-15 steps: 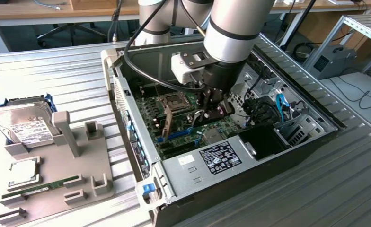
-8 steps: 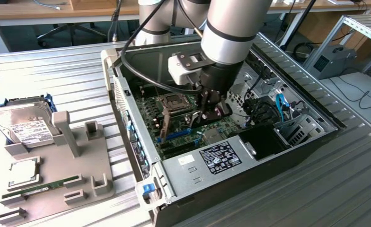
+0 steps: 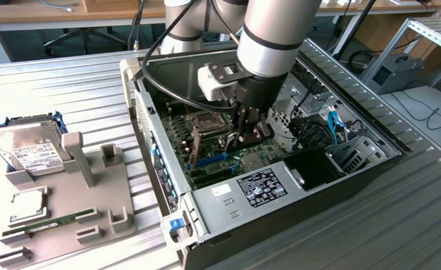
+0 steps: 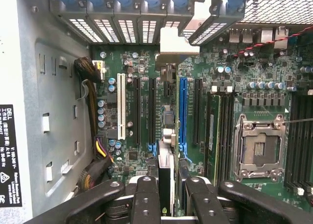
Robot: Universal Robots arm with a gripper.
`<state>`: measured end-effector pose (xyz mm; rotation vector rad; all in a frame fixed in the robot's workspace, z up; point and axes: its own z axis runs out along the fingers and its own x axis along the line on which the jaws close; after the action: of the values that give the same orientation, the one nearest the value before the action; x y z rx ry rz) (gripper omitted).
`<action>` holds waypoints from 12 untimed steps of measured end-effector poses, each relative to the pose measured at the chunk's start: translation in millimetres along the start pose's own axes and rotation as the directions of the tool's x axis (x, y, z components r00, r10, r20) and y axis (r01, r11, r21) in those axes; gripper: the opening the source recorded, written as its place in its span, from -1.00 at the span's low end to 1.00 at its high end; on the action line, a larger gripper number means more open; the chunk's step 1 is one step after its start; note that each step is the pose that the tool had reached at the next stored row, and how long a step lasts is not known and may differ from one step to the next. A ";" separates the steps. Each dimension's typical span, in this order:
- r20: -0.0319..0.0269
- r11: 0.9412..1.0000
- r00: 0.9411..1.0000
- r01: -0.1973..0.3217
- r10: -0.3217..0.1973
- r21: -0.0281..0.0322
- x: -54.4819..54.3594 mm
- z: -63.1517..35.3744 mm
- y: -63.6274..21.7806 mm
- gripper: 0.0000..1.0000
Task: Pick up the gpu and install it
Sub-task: 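Insert the gpu into the slot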
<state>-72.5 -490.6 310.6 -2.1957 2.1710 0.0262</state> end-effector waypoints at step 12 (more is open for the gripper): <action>0.000 1.000 1.000 0.000 0.000 0.000 0.1 2.2 3.1 -0.48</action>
<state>-75.6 -490.6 308.3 -2.1955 2.1709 0.0263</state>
